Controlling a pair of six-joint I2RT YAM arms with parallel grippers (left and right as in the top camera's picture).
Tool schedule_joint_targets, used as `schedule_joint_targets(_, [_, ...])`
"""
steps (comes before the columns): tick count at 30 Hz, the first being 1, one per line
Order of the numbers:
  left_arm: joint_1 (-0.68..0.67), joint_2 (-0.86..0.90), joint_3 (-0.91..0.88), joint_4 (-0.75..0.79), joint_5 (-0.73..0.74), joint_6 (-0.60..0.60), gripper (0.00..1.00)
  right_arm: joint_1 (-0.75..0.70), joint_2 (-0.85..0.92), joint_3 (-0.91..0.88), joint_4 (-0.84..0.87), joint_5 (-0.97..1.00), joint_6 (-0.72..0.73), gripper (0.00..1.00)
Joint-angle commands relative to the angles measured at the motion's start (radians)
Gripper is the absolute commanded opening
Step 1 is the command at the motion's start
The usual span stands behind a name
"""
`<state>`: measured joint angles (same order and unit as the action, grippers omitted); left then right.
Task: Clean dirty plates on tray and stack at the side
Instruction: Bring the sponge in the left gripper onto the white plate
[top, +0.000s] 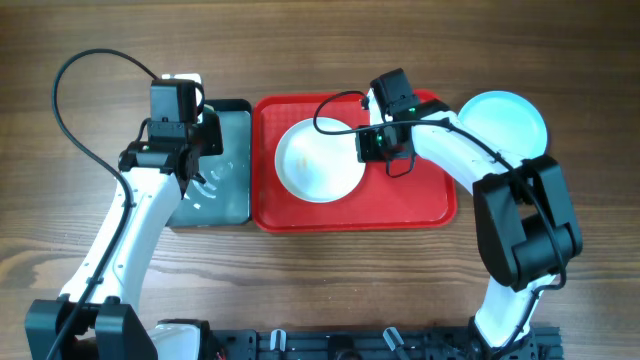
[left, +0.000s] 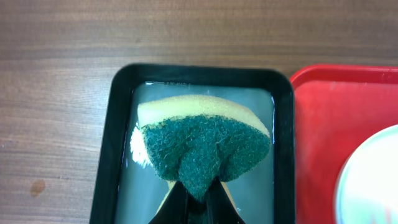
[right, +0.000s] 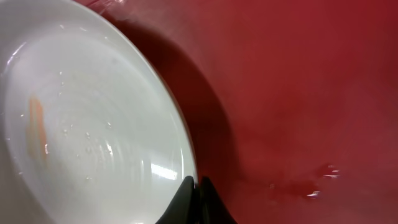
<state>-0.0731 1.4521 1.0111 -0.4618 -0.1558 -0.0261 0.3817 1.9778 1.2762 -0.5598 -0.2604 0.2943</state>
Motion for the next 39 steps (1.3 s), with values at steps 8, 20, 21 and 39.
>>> schedule_joint_targets(8, [-0.005,-0.005,0.001,0.051,0.053,0.039,0.04,0.006,0.021,0.006,-0.006,-0.081,0.108,0.04])
schedule_joint_targets(20, [-0.04,-0.005,0.001,0.117,-0.159,0.049,0.04,0.008,0.021,0.006,-0.006,-0.115,0.128,0.04])
schedule_joint_targets(21, [-0.055,-0.005,0.001,0.14,-0.132,0.049,0.04,0.008,0.021,0.006,-0.006,-0.115,0.127,0.04])
schedule_joint_targets(39, [-0.323,0.209,0.001,0.086,0.1,-0.378,0.04,0.01,0.021,0.006,0.008,-0.065,0.116,0.04])
